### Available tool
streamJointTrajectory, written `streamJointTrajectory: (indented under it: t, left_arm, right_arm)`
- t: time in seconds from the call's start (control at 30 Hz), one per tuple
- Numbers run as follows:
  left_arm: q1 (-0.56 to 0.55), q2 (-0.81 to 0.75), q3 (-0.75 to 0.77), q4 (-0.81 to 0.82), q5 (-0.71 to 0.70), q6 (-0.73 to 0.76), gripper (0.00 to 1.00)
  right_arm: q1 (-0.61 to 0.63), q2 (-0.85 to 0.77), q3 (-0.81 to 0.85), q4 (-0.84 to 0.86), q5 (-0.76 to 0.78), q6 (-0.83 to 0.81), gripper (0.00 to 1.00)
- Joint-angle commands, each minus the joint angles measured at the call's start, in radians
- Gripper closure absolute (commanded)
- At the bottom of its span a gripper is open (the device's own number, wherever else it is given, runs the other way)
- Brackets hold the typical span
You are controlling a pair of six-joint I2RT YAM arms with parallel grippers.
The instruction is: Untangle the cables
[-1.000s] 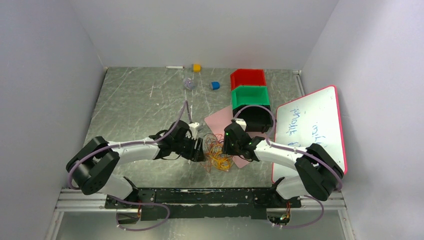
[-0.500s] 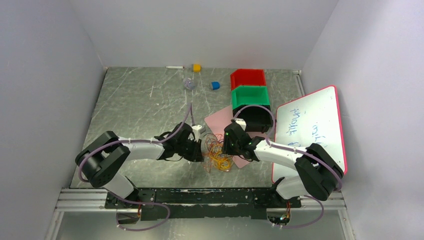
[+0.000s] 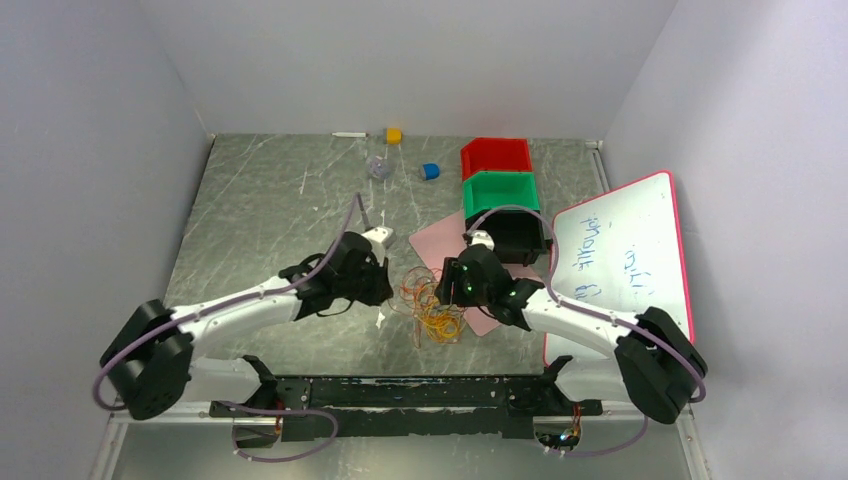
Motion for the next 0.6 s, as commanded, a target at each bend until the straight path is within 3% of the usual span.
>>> streamJointTrajectory:
  t: [0.0,0.27,0.57]
  left_arm:
    - [-0.004,-0.126,0.059,-0.146,-0.187,0.022,0.93]
    - [0.003,-0.333,0.155,-0.256,-0.397,0.046,0.93]
    - [0.007,-0.351,0.322,-0.295,-0.363,0.172,0.93]
  right_arm:
    - [0.001,-0.044,0.030,0.069,-0.035,-0.096,0.39]
    - [0.001,-0.141,0.072,0.103,-0.009,-0.146,0.25]
    - [0.001,-0.257,0.131,0.222,-0.001,-0.164,0.15]
